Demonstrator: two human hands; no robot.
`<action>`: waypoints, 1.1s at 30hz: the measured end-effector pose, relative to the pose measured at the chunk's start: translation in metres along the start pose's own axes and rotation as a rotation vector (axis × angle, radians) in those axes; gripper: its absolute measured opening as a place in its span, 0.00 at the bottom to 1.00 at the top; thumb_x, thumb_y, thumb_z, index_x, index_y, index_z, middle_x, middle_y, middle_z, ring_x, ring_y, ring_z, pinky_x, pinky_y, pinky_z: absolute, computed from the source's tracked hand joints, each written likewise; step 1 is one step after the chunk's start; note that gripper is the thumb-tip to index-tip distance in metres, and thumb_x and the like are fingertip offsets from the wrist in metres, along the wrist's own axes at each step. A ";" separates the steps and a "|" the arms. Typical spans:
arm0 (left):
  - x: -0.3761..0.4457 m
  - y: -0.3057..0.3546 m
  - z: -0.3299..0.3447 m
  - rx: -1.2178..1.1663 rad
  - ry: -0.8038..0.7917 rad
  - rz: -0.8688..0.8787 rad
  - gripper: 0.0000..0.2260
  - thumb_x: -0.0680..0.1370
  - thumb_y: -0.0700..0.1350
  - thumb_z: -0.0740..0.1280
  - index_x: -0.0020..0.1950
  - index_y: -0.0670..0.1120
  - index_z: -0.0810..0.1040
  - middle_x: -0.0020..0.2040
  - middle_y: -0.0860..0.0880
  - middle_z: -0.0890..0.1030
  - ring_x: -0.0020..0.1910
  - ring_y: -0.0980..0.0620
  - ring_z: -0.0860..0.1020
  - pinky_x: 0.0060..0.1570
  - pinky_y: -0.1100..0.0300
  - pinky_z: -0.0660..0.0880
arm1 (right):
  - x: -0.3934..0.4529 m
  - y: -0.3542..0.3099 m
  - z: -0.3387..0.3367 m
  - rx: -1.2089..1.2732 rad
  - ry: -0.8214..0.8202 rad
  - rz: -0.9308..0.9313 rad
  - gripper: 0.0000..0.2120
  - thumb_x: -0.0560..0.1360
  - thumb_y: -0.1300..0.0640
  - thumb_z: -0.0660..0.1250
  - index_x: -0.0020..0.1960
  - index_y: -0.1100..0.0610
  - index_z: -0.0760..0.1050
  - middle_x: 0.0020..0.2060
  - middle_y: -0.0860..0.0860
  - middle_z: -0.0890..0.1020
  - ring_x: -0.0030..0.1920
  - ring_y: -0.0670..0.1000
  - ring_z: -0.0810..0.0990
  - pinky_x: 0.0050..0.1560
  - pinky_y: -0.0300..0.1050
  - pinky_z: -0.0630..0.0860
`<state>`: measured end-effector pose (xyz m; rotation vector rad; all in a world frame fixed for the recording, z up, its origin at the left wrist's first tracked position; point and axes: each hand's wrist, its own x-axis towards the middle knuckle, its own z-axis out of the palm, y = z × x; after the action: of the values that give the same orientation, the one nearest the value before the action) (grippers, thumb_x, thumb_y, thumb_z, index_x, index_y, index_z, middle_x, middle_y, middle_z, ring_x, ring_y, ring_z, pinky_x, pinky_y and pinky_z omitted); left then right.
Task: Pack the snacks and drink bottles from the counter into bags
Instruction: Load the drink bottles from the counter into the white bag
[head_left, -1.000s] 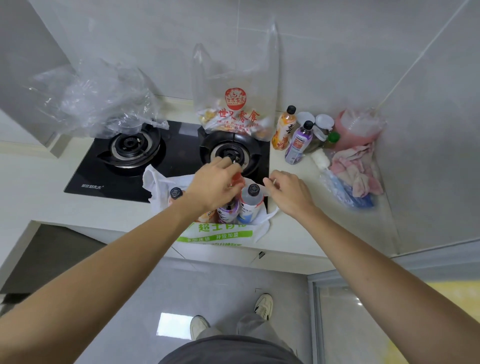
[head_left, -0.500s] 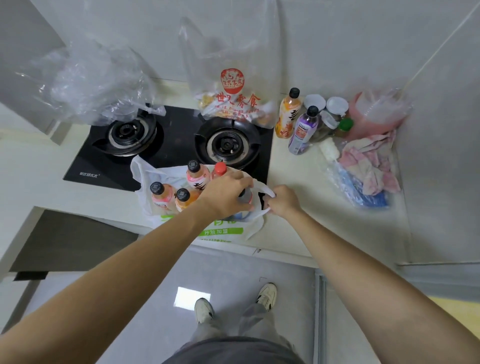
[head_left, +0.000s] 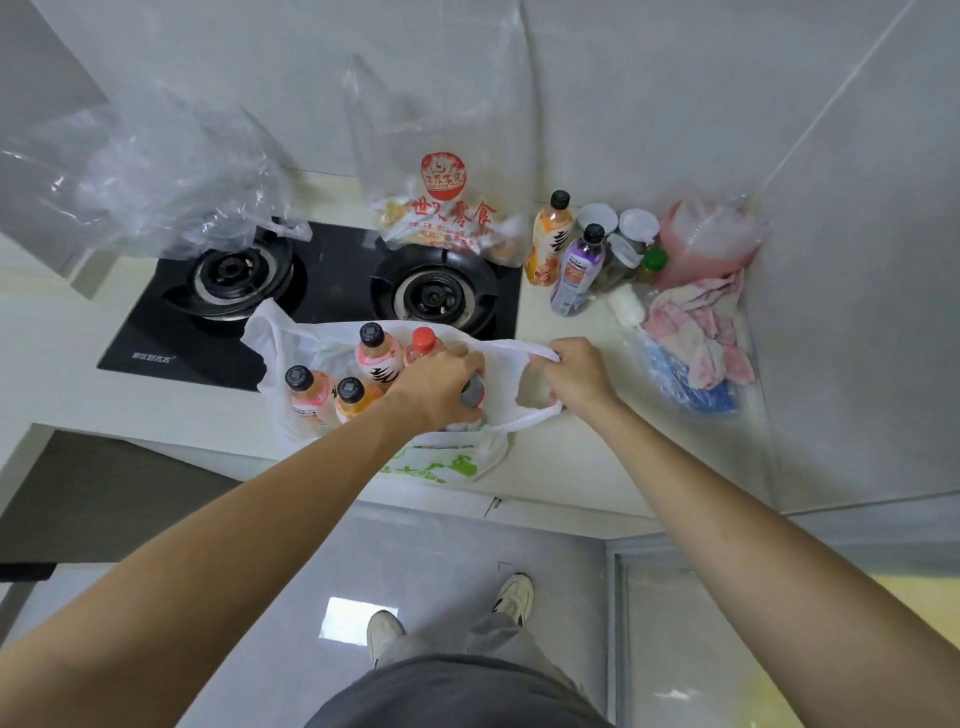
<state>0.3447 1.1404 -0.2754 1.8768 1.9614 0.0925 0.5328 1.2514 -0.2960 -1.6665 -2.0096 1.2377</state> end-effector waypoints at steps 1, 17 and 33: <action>-0.001 -0.001 -0.001 -0.008 0.007 -0.004 0.25 0.73 0.51 0.75 0.67 0.47 0.74 0.61 0.46 0.76 0.57 0.44 0.75 0.47 0.56 0.68 | -0.003 -0.001 -0.001 -0.006 -0.028 -0.004 0.13 0.75 0.56 0.69 0.34 0.58 0.73 0.25 0.52 0.74 0.25 0.56 0.80 0.29 0.47 0.74; -0.014 0.007 0.011 0.182 -0.077 0.143 0.24 0.72 0.56 0.76 0.63 0.47 0.76 0.54 0.46 0.78 0.52 0.45 0.78 0.44 0.53 0.77 | -0.019 -0.005 0.013 -0.131 -0.054 -0.095 0.22 0.70 0.40 0.72 0.59 0.47 0.73 0.50 0.48 0.83 0.51 0.54 0.82 0.52 0.54 0.81; -0.027 0.001 -0.002 0.081 0.025 0.166 0.24 0.72 0.61 0.73 0.63 0.50 0.76 0.56 0.52 0.77 0.55 0.50 0.76 0.43 0.56 0.73 | -0.026 -0.018 0.000 -0.197 -0.044 -0.193 0.16 0.75 0.43 0.72 0.59 0.48 0.74 0.51 0.45 0.81 0.52 0.53 0.81 0.52 0.52 0.80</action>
<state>0.3447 1.1146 -0.2663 2.0988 1.8477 0.0865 0.5290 1.2286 -0.2751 -1.4933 -2.3220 1.0483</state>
